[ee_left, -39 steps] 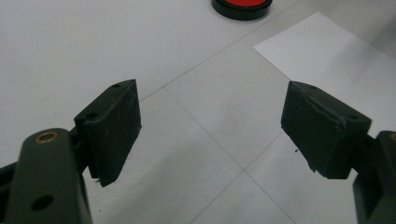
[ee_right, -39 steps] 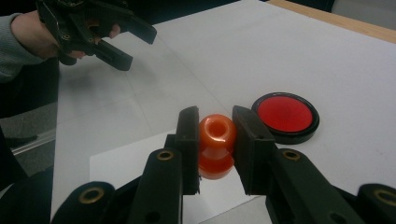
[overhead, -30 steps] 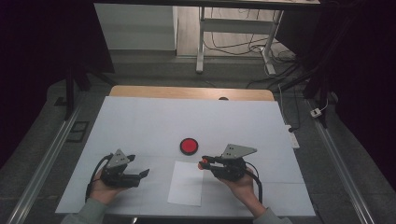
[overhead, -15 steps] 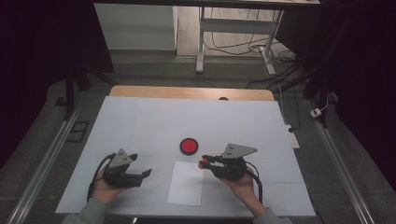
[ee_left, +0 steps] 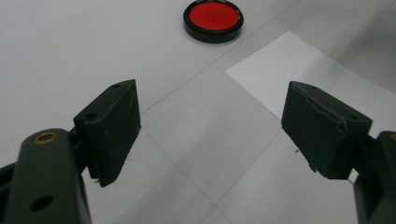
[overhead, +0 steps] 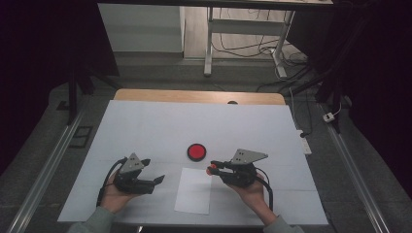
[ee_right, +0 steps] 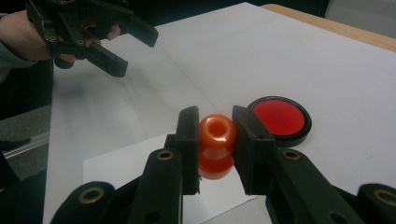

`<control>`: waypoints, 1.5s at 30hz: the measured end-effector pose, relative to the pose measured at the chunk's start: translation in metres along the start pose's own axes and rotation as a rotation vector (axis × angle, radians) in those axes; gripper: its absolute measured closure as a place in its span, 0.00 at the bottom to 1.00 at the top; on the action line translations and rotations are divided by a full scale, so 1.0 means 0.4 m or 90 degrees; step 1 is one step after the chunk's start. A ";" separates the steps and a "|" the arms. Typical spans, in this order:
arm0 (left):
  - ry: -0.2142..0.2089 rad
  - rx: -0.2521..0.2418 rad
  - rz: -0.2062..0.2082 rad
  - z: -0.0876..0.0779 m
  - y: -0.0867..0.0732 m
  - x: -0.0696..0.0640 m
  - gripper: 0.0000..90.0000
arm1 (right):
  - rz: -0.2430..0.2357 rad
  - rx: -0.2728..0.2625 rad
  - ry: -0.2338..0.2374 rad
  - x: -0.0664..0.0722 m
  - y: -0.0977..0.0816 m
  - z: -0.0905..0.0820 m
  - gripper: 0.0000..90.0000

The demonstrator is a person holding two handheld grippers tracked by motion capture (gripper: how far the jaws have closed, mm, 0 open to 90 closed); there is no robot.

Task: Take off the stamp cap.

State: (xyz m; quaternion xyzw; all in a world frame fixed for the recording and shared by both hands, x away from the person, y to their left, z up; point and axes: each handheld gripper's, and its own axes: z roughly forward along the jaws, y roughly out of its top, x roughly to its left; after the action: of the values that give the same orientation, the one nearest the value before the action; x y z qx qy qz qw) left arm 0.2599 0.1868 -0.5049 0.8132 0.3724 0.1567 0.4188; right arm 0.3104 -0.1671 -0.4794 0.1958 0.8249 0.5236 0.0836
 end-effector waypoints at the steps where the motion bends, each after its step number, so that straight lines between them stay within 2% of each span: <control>1: 0.000 -0.001 0.001 0.001 0.002 -0.001 0.22 | 0.000 0.000 0.000 0.000 0.000 0.000 0.80; 11: -0.009 -0.005 0.012 0.018 0.026 -0.012 0.22 | -0.001 -0.002 -0.001 -0.001 0.002 -0.001 0.80; 16: -0.028 -0.010 0.008 0.027 0.036 -0.019 0.22 | 0.000 -0.003 0.000 0.000 0.003 -0.002 0.80; 24: -0.031 -0.008 0.015 0.041 0.048 -0.030 0.22 | 0.000 -0.005 -0.002 -0.001 0.003 -0.003 0.80; 34: -0.035 -0.007 0.030 0.058 0.060 -0.047 0.23 | -0.003 -0.002 -0.002 0.000 0.003 -0.001 0.80; 45: -0.053 0.001 0.055 0.088 0.082 -0.077 0.23 | -0.004 -0.006 -0.004 -0.001 0.004 -0.003 0.80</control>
State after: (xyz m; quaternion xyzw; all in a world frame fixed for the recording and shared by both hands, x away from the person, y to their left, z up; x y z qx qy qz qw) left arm 0.2747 0.1321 -0.4980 0.8344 0.3196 0.1406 0.4264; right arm 0.3107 -0.1674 -0.4773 0.1941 0.8229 0.5266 0.0888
